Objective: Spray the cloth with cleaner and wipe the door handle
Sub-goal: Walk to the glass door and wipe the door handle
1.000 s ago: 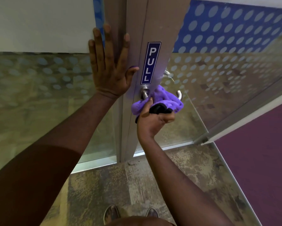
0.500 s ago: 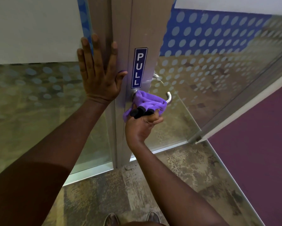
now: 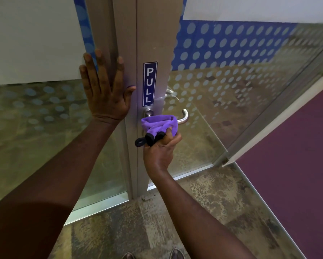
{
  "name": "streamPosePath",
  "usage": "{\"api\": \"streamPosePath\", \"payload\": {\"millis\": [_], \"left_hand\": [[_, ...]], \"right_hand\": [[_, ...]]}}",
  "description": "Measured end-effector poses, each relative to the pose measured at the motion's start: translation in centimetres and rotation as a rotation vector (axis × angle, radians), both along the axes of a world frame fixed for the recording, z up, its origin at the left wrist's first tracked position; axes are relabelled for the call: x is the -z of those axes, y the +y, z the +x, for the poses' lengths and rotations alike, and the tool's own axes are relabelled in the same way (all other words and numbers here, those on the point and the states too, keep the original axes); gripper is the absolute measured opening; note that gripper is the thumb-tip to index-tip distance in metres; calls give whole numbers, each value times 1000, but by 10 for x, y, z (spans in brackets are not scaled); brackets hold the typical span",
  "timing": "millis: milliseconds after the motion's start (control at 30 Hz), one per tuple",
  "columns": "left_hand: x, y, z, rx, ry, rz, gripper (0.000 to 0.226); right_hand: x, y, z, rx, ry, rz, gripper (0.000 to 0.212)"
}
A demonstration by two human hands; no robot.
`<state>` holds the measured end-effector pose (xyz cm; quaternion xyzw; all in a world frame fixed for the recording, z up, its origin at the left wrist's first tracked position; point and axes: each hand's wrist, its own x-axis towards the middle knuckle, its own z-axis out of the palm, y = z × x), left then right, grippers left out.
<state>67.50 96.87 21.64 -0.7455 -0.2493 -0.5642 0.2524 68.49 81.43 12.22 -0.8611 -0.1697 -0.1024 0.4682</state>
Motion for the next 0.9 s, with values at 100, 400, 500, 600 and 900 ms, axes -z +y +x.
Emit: {"api": "streamPosePath", "payload": {"millis": [100,400,500,600,900], "left_hand": [[1,3,1,10,3,5,60],[4,5,2,35,-10,13,64],[4,5,3,33,-13,13,66],[5,5,4,31,-12,14,64],[5,6,4,45,-7,16,67]], "right_hand": [[0,-7,2,-50,-53,-34,68],[8,-32,20,-150,-244,-108,80],[6,-40,26,-166,-243,-120,81],[2,-49,32,-177,-212,-130,82],[-3,-81,64,-119,-127,-115,76]]}}
